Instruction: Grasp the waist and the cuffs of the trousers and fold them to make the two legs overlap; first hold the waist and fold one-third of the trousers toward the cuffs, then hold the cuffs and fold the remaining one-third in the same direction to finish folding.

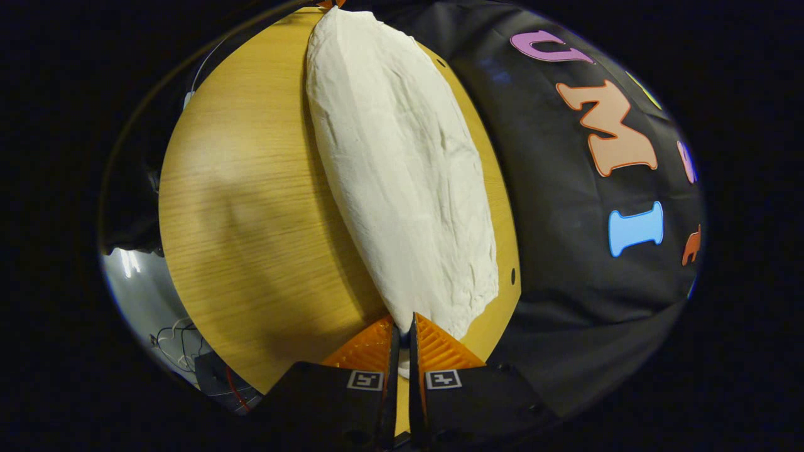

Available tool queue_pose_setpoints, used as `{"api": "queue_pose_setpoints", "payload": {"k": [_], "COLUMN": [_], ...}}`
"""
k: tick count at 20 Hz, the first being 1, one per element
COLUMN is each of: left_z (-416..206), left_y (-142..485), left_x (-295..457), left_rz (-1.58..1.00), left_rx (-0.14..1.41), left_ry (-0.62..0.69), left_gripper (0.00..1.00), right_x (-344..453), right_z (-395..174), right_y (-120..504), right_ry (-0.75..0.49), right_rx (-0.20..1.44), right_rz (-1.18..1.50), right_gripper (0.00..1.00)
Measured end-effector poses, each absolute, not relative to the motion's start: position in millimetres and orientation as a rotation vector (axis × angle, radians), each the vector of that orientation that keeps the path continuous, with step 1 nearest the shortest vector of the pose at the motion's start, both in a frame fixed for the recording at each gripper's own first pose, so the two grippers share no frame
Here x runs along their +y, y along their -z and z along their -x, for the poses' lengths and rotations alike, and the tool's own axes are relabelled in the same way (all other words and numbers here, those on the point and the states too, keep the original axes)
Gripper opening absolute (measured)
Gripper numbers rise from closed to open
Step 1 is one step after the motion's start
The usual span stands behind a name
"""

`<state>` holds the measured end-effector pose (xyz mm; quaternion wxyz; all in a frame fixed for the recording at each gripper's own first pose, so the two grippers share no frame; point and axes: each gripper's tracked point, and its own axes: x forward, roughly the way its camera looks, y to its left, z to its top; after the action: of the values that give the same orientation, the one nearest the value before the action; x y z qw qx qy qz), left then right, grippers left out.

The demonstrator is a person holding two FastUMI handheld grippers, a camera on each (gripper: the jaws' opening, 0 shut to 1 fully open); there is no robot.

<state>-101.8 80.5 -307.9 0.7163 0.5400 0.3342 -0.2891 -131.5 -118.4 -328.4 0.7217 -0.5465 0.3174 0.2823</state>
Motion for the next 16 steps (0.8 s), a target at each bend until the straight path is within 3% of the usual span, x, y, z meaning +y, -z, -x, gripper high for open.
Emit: {"api": "queue_pose_setpoints", "payload": {"k": [9,16], "left_z": [27,-11], "left_y": [241,201], "left_x": [76,65], "left_rz": [-1.104,-0.991], "left_rx": [0.701,0.627], "left_ry": [0.372,0.239], "left_gripper": [0.00,0.00], "right_x": [-119,-114], "right_z": [70,14], "right_y": [273,251], "right_ry": [-0.474,-0.386], "right_rx": [0.559,0.509], "right_rz": [1.094,1.035], "right_gripper": [0.10,0.10]}}
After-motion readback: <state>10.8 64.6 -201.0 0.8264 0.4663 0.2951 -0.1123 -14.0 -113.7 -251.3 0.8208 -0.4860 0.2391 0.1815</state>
